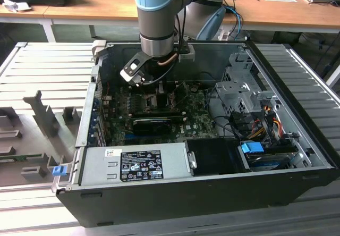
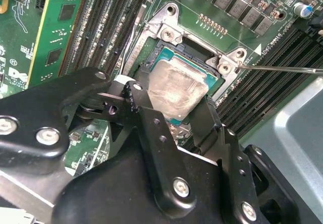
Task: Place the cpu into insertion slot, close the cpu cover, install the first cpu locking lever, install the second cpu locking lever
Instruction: 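Place the cpu into insertion slot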
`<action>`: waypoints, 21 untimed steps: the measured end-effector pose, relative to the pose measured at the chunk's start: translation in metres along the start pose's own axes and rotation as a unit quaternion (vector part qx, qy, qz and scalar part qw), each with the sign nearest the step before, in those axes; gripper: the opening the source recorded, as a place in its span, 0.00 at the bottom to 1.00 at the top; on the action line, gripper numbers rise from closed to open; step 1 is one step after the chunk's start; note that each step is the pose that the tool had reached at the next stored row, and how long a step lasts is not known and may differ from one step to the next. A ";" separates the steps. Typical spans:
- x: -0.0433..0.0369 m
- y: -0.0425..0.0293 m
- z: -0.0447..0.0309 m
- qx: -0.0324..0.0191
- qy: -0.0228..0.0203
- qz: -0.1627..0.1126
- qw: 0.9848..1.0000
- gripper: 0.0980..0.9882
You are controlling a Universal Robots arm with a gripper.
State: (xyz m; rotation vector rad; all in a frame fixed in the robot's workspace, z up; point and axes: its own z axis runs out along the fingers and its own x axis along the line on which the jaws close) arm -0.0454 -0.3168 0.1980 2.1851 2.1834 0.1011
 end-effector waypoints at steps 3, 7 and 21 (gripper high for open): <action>-0.0006 0.0001 0.0000 0.000 -0.001 0.000 1.000 0.54; -0.0006 0.0000 0.0000 0.000 -0.001 0.000 1.000 0.54; -0.0004 0.0015 0.0001 0.000 0.000 0.008 1.000 0.54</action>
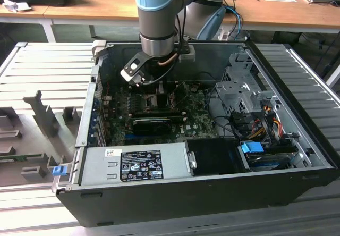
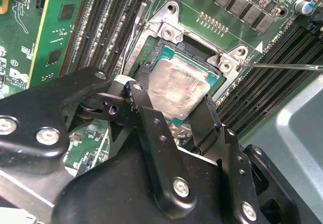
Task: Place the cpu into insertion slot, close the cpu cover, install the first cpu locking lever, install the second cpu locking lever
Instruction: 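Place the cpu into insertion slot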
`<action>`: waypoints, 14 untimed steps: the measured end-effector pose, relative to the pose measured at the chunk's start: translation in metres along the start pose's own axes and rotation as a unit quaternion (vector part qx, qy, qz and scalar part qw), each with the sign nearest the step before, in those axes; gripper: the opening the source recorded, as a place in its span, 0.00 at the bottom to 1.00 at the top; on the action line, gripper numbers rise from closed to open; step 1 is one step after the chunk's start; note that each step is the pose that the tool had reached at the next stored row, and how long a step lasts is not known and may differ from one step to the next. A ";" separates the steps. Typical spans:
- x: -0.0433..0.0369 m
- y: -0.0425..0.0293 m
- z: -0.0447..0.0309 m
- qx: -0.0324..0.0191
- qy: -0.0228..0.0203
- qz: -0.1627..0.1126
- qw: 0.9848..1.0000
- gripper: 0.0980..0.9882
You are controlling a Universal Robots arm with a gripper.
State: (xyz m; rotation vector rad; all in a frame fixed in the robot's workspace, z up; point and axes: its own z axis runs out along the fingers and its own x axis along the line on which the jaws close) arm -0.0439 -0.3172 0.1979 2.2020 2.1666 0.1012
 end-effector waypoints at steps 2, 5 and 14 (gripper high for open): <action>0.0000 0.0001 0.0000 0.000 0.000 0.001 1.000 0.54; -0.0007 0.0001 0.0000 0.000 0.000 0.001 1.000 0.54; -0.0008 0.0005 -0.0044 0.000 0.000 0.001 1.000 0.54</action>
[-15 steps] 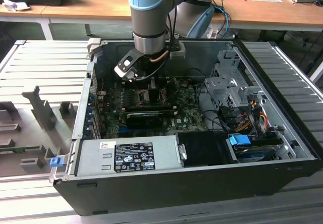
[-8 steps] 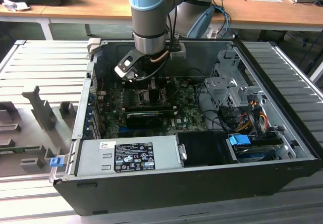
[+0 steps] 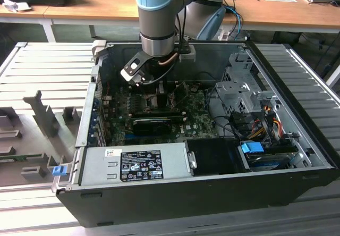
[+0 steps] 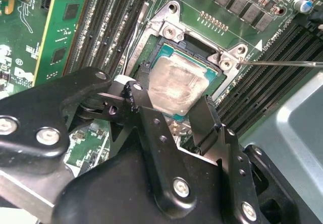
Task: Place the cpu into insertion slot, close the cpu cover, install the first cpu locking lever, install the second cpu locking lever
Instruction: 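Place the cpu into insertion slot, then close the cpu cover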
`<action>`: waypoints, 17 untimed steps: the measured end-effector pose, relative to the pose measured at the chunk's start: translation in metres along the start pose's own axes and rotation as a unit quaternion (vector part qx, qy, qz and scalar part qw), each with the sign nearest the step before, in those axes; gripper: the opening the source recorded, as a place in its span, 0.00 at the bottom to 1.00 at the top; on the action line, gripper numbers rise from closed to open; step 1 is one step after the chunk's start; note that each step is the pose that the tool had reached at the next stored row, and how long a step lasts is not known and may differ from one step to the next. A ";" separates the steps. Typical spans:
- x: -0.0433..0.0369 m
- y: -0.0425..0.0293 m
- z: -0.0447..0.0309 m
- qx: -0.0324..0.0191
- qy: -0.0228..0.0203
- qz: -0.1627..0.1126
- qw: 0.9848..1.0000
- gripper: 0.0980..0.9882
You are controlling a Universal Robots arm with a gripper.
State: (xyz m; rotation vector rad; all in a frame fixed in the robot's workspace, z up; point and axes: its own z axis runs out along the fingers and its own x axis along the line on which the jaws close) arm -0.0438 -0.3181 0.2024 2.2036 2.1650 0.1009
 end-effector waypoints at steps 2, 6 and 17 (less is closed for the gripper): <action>0.0001 0.0004 -0.0052 0.000 0.000 0.000 1.000 0.54; 0.0001 0.0009 -0.0108 0.001 0.000 0.000 1.000 0.45; 0.0003 0.0099 -0.0262 0.007 -0.002 0.000 1.000 0.01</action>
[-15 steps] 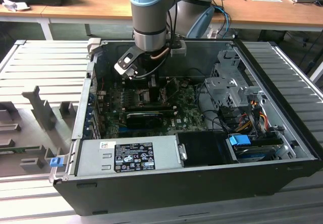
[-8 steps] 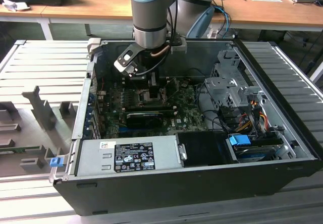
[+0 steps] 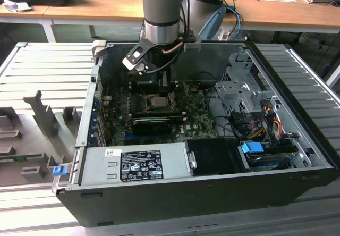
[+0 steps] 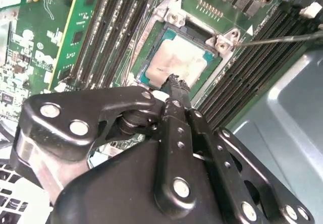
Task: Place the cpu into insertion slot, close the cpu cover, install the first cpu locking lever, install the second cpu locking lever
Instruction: 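Close the cpu cover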
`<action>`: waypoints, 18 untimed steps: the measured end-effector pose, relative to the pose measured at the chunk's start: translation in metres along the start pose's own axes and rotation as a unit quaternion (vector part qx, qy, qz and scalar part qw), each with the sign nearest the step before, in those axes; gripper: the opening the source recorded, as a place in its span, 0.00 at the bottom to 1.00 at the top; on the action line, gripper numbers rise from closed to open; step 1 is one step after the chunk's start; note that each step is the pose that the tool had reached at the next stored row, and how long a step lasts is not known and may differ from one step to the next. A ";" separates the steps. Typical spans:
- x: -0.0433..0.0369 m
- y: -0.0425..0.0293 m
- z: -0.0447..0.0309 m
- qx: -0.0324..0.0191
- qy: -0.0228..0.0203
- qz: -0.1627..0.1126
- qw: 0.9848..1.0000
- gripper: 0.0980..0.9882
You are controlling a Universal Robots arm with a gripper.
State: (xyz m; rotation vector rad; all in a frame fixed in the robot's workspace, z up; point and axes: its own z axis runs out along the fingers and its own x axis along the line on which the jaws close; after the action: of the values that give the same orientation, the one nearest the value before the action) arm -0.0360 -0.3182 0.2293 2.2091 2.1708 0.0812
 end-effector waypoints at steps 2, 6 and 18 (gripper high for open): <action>0.0001 0.0003 -0.0031 0.001 0.000 0.000 1.000 0.01; 0.0001 0.0009 -0.0109 0.001 0.000 0.000 1.000 0.01; 0.0004 0.0086 -0.0313 0.001 0.000 0.000 1.000 0.01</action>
State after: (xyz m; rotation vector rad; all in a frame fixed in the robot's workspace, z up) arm -0.0296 -0.3181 0.2611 2.2103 2.1718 0.0800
